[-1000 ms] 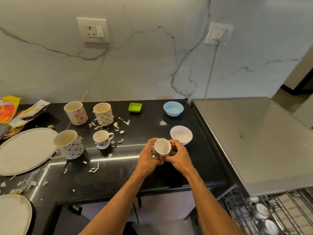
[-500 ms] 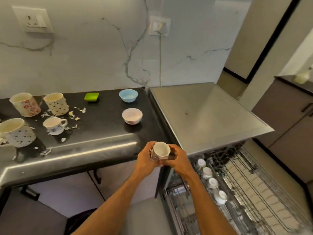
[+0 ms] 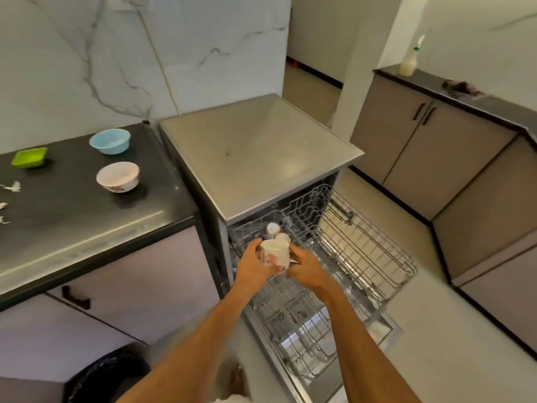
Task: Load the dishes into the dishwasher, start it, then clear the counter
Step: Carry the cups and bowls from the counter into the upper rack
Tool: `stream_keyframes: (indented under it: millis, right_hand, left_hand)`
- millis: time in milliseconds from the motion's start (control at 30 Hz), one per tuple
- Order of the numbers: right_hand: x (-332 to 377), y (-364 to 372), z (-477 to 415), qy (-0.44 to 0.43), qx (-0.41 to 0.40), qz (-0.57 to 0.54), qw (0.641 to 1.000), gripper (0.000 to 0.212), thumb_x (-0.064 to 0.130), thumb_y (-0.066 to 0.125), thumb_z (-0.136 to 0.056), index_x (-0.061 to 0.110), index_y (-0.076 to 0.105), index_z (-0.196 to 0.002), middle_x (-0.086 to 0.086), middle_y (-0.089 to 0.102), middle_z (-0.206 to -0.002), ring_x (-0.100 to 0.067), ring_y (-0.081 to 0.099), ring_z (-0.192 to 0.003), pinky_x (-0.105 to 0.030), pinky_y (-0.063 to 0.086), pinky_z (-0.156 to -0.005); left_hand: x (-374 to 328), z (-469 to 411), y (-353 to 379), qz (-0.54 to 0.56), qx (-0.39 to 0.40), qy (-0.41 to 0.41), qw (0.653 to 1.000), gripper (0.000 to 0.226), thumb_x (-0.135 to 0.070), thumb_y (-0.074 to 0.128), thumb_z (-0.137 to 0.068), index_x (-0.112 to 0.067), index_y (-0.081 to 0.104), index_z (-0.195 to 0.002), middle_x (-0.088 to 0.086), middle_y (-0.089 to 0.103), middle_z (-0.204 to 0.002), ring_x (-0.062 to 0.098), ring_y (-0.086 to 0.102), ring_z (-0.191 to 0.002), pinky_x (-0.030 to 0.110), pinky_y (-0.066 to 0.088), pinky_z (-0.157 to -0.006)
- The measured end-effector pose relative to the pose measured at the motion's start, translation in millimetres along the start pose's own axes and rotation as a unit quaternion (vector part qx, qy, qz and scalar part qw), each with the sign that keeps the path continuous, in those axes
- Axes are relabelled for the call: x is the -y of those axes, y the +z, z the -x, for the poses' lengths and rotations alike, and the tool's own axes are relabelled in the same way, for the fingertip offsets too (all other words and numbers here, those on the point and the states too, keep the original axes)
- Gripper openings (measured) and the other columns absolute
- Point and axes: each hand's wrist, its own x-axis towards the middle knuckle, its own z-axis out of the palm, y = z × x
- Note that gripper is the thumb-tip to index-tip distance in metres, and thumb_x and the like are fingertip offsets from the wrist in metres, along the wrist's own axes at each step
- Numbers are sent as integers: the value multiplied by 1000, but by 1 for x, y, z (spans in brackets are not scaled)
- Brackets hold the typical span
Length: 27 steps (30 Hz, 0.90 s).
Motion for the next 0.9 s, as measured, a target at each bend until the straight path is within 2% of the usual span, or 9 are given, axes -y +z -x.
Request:
stream_keyframes:
  millis: [167, 333, 433, 500, 600, 667, 733, 800, 900]
  right_hand:
    - [-41, -36, 4, 36, -51, 23, 998, 55, -4, 72, -75, 18, 60, -124, -3, 71, -110, -23, 66, -102, -33, 57, -81]
    - [-70, -68, -7, 67, -96, 28, 993, 56, 6, 78, -73, 19, 62, -125, 0, 70, -110, -24, 66, -103, -49, 56, -87]
    - [-83, -86, -17, 90, -99, 2, 991, 57, 8, 78, -77, 15, 59, -130, -2, 68, -117, -23, 64, -107, -48, 55, -92]
    - [-91, -94, -22, 97, -96, -4, 991, 55, 11, 75, -82, 14, 55, -133, -4, 67, -119, -22, 64, -108, -43, 55, -92]
    - [-100, -99, -28, 132, -100, -34, 986, 44, 14, 69, -89, 11, 55, -131, -7, 67, -116, -18, 66, -100, -34, 56, -86]
    - [-107, -99, -31, 153, -99, -47, 982, 34, 18, 65, -93, 10, 57, -124, -13, 68, -111, -16, 64, -86, -29, 54, -74]
    - [-115, -101, -36, 166, -88, -57, 980, 21, 21, 61, -96, 12, 60, -115, -12, 69, -104, -24, 64, -82, -37, 53, -72]
    - [-130, -102, -41, 177, -89, -55, 979, 26, 30, 60, -96, 12, 65, -113, -12, 71, -102, -28, 67, -89, -45, 54, -79]
    - [-161, -103, -46, 178, -90, -43, 979, 34, 44, 61, -92, 13, 72, -99, -6, 72, -83, -18, 66, -72, -36, 52, -66]
  left_hand:
    - [-2, -11, 48, 6, 54, -43, 998, 76, -17, 88, -65, -17, 40, -123, -3, 56, -109, 11, 57, -93, 16, 45, -66]
    - [-5, -41, 87, 17, 79, -86, 993, 75, -22, 92, -58, -12, 43, -115, 2, 62, -108, 19, 64, -97, 41, 56, -84]
    - [6, -64, 111, 9, 129, -102, 986, 76, -35, 92, -53, -9, 56, -115, 4, 71, -104, 18, 69, -93, 45, 58, -81]
    - [-1, -66, 117, -11, 152, -112, 982, 56, -36, 87, -63, -12, 64, -108, 2, 73, -98, 17, 70, -89, 42, 58, -81]
    - [-10, -66, 124, -6, 181, -147, 972, 31, -27, 77, -80, -15, 66, -106, 1, 71, -98, 13, 66, -88, 27, 53, -70]
    - [-9, -68, 127, -2, 203, -165, 965, 35, -30, 77, -80, -17, 65, -110, -1, 71, -102, 13, 65, -94, 25, 52, -74]
    - [-2, -71, 132, -6, 205, -178, 962, 40, -33, 77, -79, -18, 65, -114, -1, 71, -105, 15, 66, -98, 29, 55, -79]
    - [6, -71, 138, -11, 193, -193, 962, 38, -27, 75, -82, -16, 64, -117, 0, 70, -106, 14, 66, -98, 25, 54, -74]
    - [21, -71, 154, -15, 181, -224, 958, 38, -19, 74, -82, -17, 63, -118, -1, 69, -109, 14, 63, -101, 27, 52, -80]
